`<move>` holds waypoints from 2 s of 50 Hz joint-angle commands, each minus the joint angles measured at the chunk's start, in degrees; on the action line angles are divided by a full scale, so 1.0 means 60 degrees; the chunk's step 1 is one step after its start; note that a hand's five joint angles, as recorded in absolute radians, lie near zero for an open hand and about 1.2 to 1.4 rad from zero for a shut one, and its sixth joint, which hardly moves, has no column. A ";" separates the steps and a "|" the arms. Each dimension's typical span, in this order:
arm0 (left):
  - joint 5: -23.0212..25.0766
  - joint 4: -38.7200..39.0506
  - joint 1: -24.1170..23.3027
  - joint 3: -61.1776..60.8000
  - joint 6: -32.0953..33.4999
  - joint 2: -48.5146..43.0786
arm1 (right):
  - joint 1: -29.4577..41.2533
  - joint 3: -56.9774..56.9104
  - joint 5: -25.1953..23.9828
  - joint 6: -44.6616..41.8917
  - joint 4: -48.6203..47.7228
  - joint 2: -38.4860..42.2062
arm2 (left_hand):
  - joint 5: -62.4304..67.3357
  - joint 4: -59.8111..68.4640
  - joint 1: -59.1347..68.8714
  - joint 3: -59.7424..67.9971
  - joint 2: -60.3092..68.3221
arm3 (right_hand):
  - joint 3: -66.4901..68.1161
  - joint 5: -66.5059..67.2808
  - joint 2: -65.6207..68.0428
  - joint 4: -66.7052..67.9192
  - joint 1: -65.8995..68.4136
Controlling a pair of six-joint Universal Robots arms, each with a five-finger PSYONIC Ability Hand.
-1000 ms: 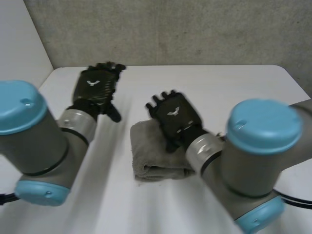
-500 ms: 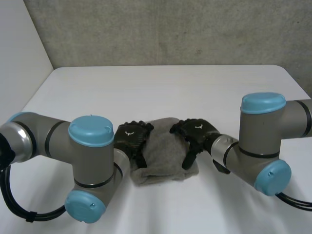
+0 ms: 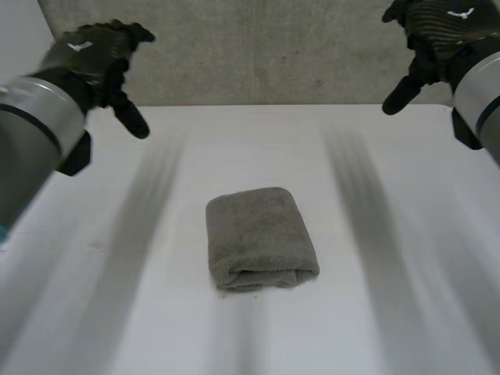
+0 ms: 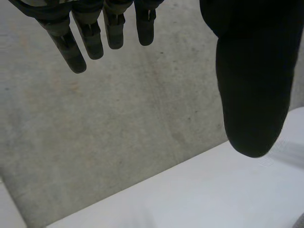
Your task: Fold the towel.
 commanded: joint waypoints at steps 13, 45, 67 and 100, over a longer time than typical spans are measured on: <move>0.0380 -0.0390 0.0279 -0.0308 -0.0303 0.0548 | -0.0110 -0.0023 -0.0161 -0.0002 0.0608 0.0131 | -0.0206 -0.0024 -0.0048 -0.0012 -0.0021 | -0.0372 -0.0568 -0.0574 -0.0552 -0.0391; 0.0453 -0.0347 0.0176 -0.0645 -0.0303 0.0871 | -0.0022 0.0358 -0.0190 -0.0017 0.0579 0.0131 | -0.0262 -0.0080 -0.0104 -0.0068 -0.0077 | -0.0372 -0.0568 -0.0574 -0.0552 -0.0391; 0.0438 0.0284 0.0250 -0.0923 -0.0318 0.0856 | -0.0022 0.0460 -0.0146 -0.0031 0.0505 0.0116 | -0.0262 -0.0080 -0.0104 -0.0068 -0.0077 | -0.0372 -0.0568 -0.0574 -0.0552 -0.0391; 0.0453 0.0870 0.0250 -0.1201 -0.0303 0.0856 | -0.0008 0.0519 -0.0161 -0.0031 0.0491 0.0072 | -0.0262 -0.0080 -0.0104 -0.0068 -0.0077 | -0.0372 -0.0568 -0.0574 -0.0552 -0.0391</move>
